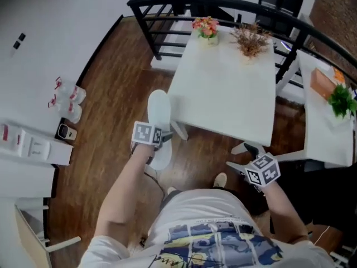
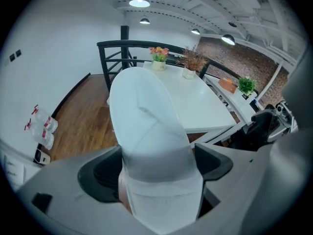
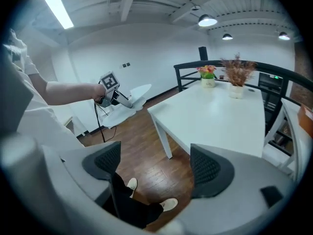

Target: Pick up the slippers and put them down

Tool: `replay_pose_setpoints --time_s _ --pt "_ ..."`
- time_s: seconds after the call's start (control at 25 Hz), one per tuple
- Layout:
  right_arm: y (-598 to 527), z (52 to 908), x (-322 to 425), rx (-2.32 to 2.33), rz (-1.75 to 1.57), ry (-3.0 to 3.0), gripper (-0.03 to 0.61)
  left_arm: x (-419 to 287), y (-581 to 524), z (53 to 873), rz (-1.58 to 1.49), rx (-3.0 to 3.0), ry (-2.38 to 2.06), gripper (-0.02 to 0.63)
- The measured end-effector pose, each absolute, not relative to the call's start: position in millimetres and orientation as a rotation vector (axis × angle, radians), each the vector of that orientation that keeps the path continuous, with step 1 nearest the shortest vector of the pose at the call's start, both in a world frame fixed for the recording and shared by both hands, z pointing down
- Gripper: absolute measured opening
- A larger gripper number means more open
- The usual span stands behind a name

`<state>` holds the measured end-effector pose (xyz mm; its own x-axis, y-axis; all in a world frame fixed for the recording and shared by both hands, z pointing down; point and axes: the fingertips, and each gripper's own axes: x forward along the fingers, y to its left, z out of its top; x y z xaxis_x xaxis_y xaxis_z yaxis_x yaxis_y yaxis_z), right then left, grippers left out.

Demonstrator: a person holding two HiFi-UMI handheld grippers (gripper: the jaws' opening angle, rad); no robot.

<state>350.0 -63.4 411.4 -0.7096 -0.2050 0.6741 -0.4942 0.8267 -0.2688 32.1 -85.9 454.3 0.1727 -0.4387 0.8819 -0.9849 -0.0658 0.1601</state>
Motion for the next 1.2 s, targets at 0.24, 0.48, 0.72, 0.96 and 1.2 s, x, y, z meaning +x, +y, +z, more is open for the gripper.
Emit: replay_pose_setpoints --time_s 0.24,0.48,0.72,0.96,1.2 --pt "-12.3 412.0 201.0 0.407 0.502 -2.333 0.448 -109.6 -1.9 465.2 0.756 1.565 -1.431 0.459" --pt "36.9 431.9 76.4 0.326 0.474 -2.29 0.448 -231.3 80.3 492.5 0.71 1.464 -1.475 0.457" --pt "68.5 467.1 -21.1 0.187 0.456 -2.237 0.448 -312.4 133.6 551.3 0.656 1.307 -1.501 0.457" --pt "47.2 543.4 -104.2 0.03 0.446 -2.15 0.437 -362.7 131.6 638.4 0.58 1.133 -1.499 0.457" --pt "-21.3 673.4 -201.8 -0.067 0.408 -2.134 0.437 -407.0 98.5 778.0 0.511 0.967 -1.503 0.456"
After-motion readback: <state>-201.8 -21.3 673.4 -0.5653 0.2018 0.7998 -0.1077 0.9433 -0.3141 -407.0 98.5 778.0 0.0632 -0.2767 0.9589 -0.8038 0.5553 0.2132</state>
